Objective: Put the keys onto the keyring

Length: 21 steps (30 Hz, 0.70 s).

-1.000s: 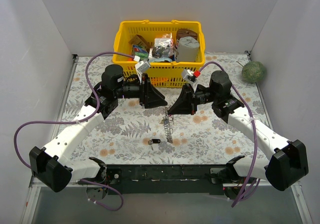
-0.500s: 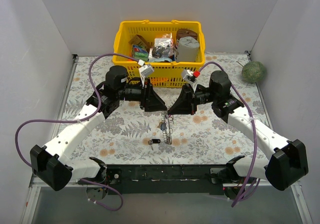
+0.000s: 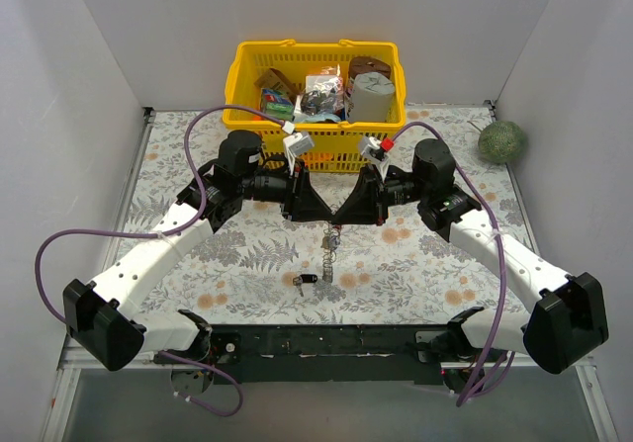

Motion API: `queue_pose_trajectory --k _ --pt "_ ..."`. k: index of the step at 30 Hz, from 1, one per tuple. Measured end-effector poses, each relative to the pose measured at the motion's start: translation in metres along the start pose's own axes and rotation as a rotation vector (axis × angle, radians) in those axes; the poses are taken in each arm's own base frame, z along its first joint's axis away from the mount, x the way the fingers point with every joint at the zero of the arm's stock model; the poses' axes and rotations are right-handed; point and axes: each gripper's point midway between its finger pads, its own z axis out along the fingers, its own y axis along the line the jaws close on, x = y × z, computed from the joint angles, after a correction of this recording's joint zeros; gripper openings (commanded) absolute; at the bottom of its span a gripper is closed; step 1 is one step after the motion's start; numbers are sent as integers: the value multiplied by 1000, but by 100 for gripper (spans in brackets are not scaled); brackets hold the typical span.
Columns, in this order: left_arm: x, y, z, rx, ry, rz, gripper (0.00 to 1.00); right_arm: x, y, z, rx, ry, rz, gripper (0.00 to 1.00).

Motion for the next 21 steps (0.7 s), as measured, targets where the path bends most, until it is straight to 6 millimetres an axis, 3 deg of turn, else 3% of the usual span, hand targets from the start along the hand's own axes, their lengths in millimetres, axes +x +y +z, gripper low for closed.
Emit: queue_pose_trajectory --k 9,18,21 --pt "2 2 0 -12 5 11 17 2 -2 0 5 4 14 1" --pt "2 1 0 -9 4 24 1 2 -2 0 5 4 14 1" --pt "2 0 0 -9 4 30 0 2 -2 0 7 3 19 1"
